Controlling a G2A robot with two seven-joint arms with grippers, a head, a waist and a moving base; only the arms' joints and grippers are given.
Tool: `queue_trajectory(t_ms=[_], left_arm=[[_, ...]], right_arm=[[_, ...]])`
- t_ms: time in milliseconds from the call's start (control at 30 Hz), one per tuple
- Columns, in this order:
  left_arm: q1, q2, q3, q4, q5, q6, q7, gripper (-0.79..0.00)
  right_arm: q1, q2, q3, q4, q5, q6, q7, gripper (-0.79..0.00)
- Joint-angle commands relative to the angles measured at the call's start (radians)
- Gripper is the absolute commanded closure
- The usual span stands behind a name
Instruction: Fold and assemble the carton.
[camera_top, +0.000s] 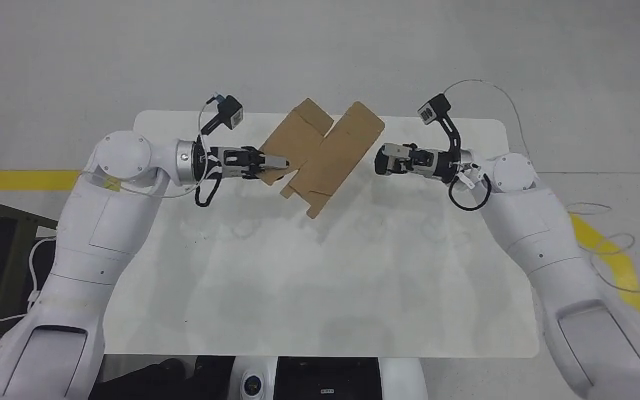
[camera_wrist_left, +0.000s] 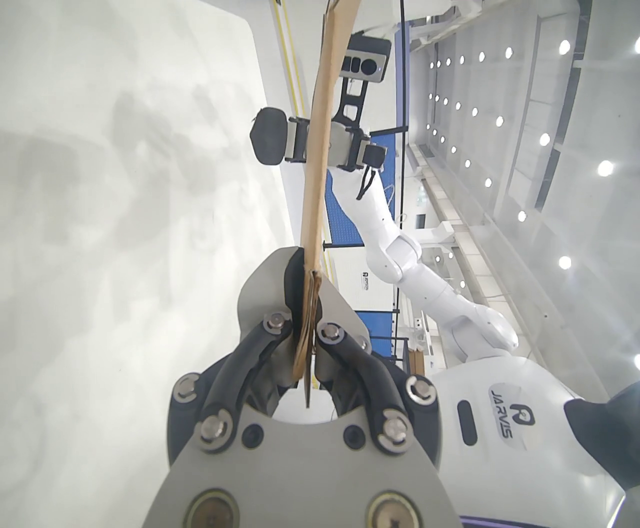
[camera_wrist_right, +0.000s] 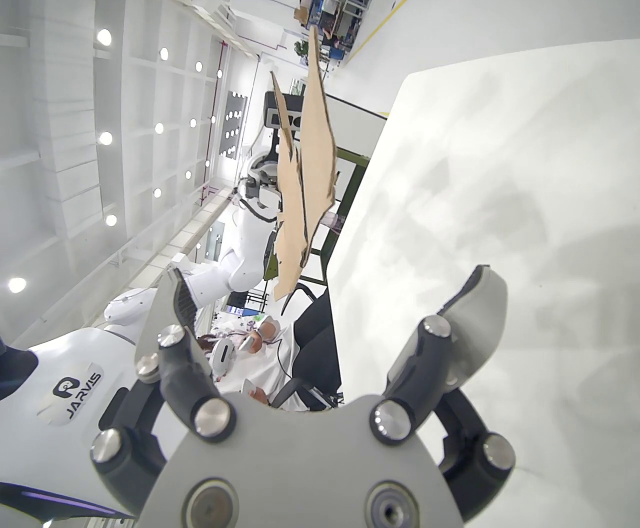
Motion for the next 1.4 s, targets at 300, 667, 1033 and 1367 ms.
queue_trajectory(t_ms=[300, 667, 1033, 1367], left_arm=[[0.001, 0.01, 0.01, 0.037, -0.006, -0.01, -0.167, 0.0], [0.018, 0.017, 0.024, -0.024, -0.046, -0.047, -0.228, 0.0], [0.028, 0.031, 0.065, -0.07, -0.046, -0.071, -0.228, 0.0], [0.028, 0.031, 0.065, -0.07, -0.046, -0.071, -0.228, 0.0]], right_arm=[[-0.011, 0.048, -0.016, -0.04, 0.012, 0.05, 0.05, -0.785], [-0.009, 0.05, -0.079, -0.024, 0.069, 0.072, 0.073, -0.785], [-0.005, 0.043, -0.101, -0.024, 0.112, 0.078, 0.078, -0.785], [-0.005, 0.043, -0.101, -0.024, 0.112, 0.078, 0.078, -0.785]])
